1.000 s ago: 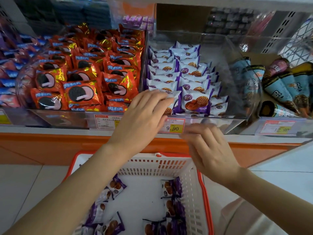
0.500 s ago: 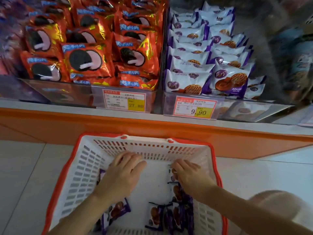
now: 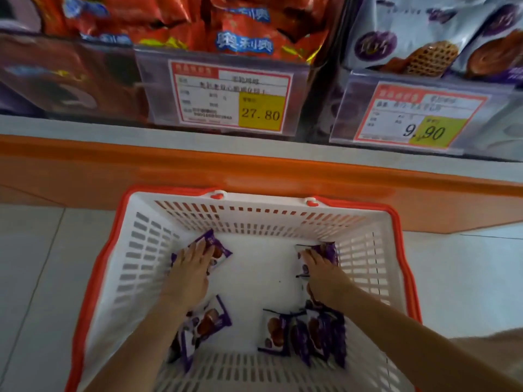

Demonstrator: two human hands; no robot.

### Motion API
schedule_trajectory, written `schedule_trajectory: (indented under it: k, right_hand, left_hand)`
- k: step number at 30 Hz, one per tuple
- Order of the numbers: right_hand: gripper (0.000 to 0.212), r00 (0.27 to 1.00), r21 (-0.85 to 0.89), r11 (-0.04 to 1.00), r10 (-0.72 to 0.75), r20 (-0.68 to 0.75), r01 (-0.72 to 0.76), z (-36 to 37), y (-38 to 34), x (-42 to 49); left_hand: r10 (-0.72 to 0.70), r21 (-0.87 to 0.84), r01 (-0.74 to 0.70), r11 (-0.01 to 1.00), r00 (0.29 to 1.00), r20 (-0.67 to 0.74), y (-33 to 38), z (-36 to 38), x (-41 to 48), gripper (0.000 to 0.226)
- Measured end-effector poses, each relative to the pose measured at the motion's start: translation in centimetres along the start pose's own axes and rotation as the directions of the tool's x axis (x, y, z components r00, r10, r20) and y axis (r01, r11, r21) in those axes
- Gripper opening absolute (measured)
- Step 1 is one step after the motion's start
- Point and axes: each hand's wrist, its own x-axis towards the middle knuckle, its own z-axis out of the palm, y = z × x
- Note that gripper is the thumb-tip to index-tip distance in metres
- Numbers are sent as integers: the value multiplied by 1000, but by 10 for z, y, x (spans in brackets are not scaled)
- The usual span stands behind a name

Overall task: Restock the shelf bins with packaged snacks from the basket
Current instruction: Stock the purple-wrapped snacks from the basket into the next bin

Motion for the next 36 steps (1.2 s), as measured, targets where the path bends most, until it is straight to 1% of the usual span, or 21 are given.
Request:
schedule_trajectory:
  k: [1, 4, 6, 9, 10, 11, 12, 13, 15, 16, 18, 20, 22, 24, 27, 31, 34, 36]
  right_hand:
    - [70, 1000, 20, 1000, 12, 10, -12, 3, -1, 2]
    - [69, 1000, 31, 999, 8, 19, -8, 12, -9, 3]
    - [71, 1000, 50, 999, 5, 14, -6, 15, -13, 2]
    - [68, 997, 143, 988, -59, -43, 64, 19, -16, 4]
    - [66, 995, 150, 985, -78, -56, 85, 19, -16, 6]
    - [65, 994, 135, 986, -86, -72, 95, 18, -16, 9]
    - [65, 993, 115, 989, -79, -90, 89, 16, -16, 12]
    - [65, 992, 113, 991, -59, -112, 72, 16, -15, 17]
    - [66, 994, 169, 986, 32, -109, -14, 16, -16, 24]
    - [67, 993, 206, 976, 87, -86, -68, 16, -17, 27]
    - [67, 987, 231, 962, 156, -38, -143, 21, -20, 32]
    - [65, 985, 188, 969, 167, -35, -158, 27, -23, 34]
    - [61, 984, 133, 978, 169, -55, -160, 32, -24, 36]
    - [56, 981, 143, 976, 178, -74, -166, 34, -24, 38]
    - [46, 984, 139, 980, 155, -86, -142, 32, -26, 36]
    - [43, 991, 140, 988, 75, -112, -59, 28, -25, 29]
    - [43, 993, 212, 977, 59, -105, -36, 19, -25, 17]
    - [39, 992, 277, 960, 58, -108, -26, 10, -27, 8]
  left_hand:
    - [-20, -9, 20, 1000, 999, 33, 0, 4, 1, 68]
    - [-40, -133, 43, 990, 999, 22, 2, 19, 1, 74]
    - [39, -138, -41, 990, 999, -19, 3, 32, 2, 74]
    - [124, -145, -135, 980, 989, -82, 11, 33, 3, 70]
    - [143, -148, -159, 976, 984, -109, 14, 32, 4, 68]
    - [135, -178, -156, 972, 983, -126, 16, 31, 6, 67]
    - [96, -224, -122, 967, 988, -124, 18, 29, 8, 66]
    - [52, -244, -72, 967, 995, -87, 19, 27, 11, 67]
    - [-19, -204, 19, 979, 1000, 3, 21, 29, 16, 73]
    - [-36, -182, 43, 982, 998, 43, 23, 29, 18, 78]
    - [-46, -183, 59, 981, 996, 74, 27, 32, 22, 85]
    - [-48, -211, 72, 975, 992, 118, 33, 31, 24, 87]
    - [-32, -220, 64, 973, 989, 143, 38, 33, 24, 79]
    - [-29, -212, 61, 975, 988, 152, 41, 33, 21, 67]
    - [-43, -204, 75, 976, 987, 156, 42, 32, 19, 60]
    - [-5, -303, 59, 951, 985, 173, 46, 30, 12, 51]
    - [-15, -344, 72, 936, 986, 167, 51, 21, 7, 45]
    - [-31, -409, 89, 908, 989, 147, 56, 13, 4, 41]
